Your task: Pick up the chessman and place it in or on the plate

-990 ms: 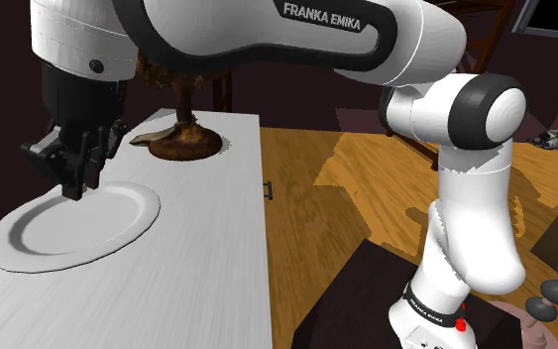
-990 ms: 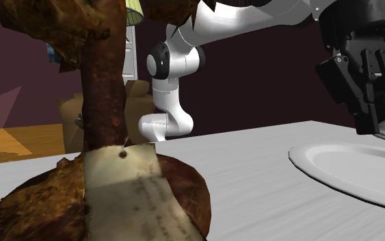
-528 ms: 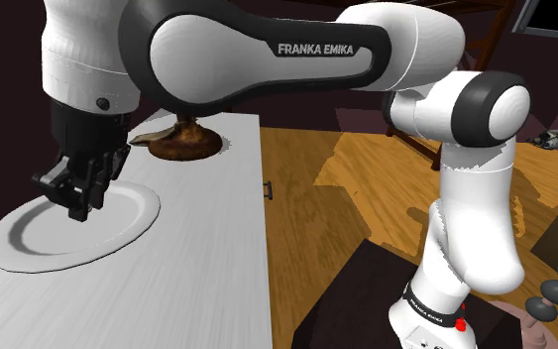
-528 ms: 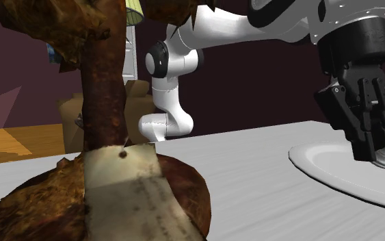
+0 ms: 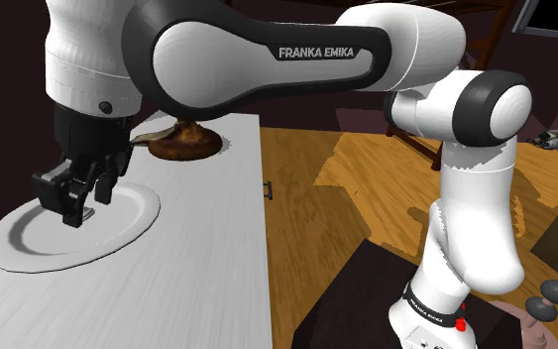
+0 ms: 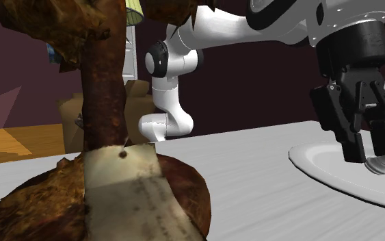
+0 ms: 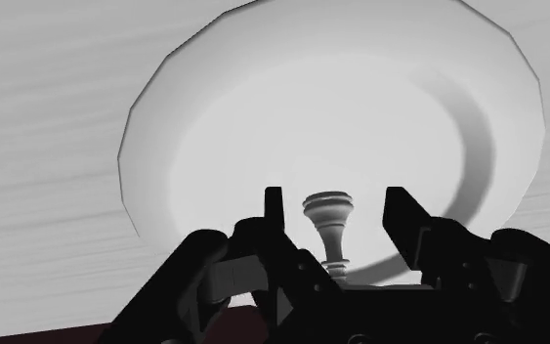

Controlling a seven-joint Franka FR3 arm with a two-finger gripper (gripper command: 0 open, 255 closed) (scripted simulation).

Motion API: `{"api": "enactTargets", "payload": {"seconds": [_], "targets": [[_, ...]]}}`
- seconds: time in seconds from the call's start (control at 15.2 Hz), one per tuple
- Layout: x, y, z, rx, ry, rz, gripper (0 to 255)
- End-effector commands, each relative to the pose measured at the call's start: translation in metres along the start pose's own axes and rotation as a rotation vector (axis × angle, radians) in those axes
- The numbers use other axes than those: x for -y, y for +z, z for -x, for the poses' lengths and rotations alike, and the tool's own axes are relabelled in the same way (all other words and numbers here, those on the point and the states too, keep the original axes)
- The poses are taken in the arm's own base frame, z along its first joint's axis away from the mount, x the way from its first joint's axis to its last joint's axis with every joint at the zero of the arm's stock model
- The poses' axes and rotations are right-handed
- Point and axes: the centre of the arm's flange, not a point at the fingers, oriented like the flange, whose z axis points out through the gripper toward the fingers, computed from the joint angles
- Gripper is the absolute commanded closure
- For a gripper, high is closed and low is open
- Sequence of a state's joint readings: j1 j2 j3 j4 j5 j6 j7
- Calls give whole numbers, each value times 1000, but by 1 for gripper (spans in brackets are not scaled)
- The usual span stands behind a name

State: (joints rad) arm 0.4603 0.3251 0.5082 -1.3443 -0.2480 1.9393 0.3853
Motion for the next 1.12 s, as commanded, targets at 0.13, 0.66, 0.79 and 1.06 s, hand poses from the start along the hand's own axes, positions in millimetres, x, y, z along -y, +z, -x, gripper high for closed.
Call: {"api": "enactTargets", "payload": {"seconds": [0.13,0.66,0.79,1.06], "targets": [[0,0,0,0,0,0,0],[0,-50,0,0,0,0,0],[0,-50,0,0,0,0,0],[0,-50,0,0,0,0,0]]}}
